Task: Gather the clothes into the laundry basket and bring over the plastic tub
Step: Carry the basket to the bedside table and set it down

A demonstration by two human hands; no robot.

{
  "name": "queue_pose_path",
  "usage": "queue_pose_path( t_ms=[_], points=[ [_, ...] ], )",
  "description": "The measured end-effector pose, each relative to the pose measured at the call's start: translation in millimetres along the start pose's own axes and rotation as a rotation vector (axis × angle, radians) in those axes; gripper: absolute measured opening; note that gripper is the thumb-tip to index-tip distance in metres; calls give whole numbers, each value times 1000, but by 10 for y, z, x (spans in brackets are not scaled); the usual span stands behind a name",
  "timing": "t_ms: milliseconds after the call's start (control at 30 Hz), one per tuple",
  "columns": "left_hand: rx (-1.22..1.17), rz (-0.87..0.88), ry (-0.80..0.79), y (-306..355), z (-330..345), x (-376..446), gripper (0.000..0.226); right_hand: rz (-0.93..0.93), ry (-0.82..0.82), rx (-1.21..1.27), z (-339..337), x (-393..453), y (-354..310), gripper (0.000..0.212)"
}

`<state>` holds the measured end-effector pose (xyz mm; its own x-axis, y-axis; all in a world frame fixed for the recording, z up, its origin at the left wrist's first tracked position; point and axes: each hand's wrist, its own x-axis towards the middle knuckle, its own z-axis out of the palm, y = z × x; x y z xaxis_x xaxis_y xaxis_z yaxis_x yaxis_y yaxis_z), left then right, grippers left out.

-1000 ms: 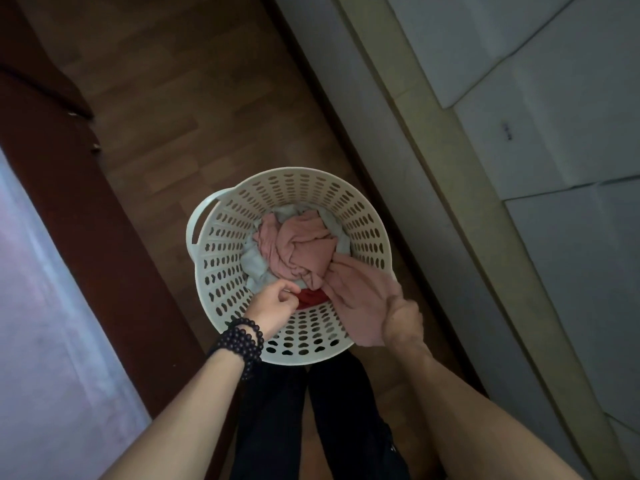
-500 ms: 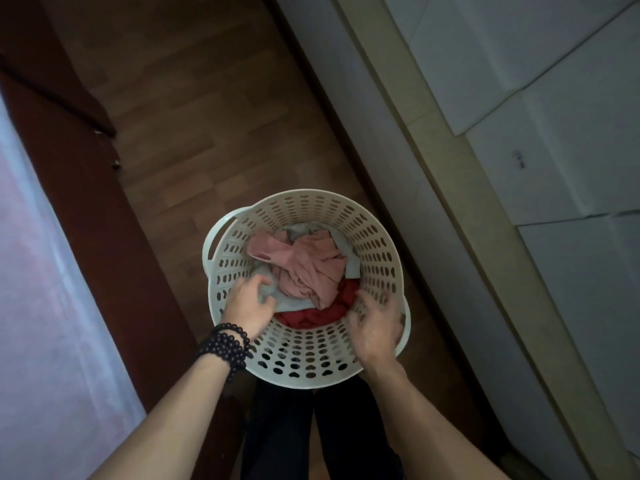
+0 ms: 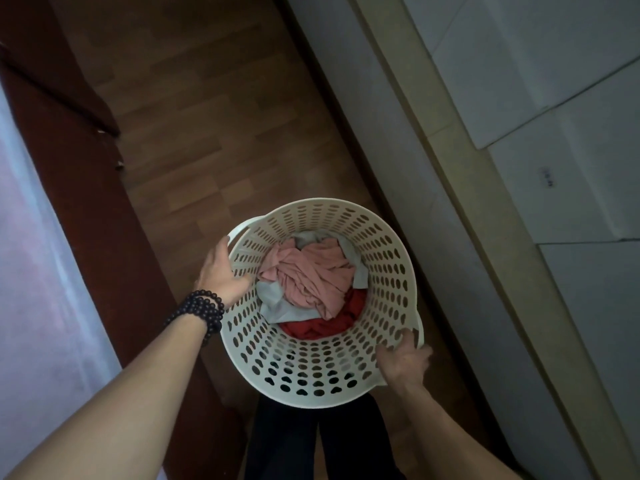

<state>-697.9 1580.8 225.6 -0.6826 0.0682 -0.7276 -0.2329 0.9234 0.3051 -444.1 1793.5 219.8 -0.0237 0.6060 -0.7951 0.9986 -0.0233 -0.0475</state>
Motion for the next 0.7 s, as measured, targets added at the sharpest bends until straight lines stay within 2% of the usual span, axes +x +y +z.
queue_pose_path(
  t_ms=[133,267,367,467,600,700],
  points=[
    [-263,-148,39,12,-58,121,89,36,40,12,27,-17,-132,56],
    [-110,-60,-166,14,-102,-87,57,-51,77,47,108,-316,-526,55],
    [-158,-60,-159,26,-332,-279,64,-146,139,10,98,-690,-1003,52],
    [-195,-54,-132,86,-743,-407,73,-215,148,-20,-39,-1073,-1572,47],
    [-230,-76,-56,259,-1494,-579,69,-287,97,-20,-298,-1664,-2342,45],
    [-292,-88,26,405,-2328,-621,70,-352,105,35,-596,-2127,-3026,40]
  ],
)
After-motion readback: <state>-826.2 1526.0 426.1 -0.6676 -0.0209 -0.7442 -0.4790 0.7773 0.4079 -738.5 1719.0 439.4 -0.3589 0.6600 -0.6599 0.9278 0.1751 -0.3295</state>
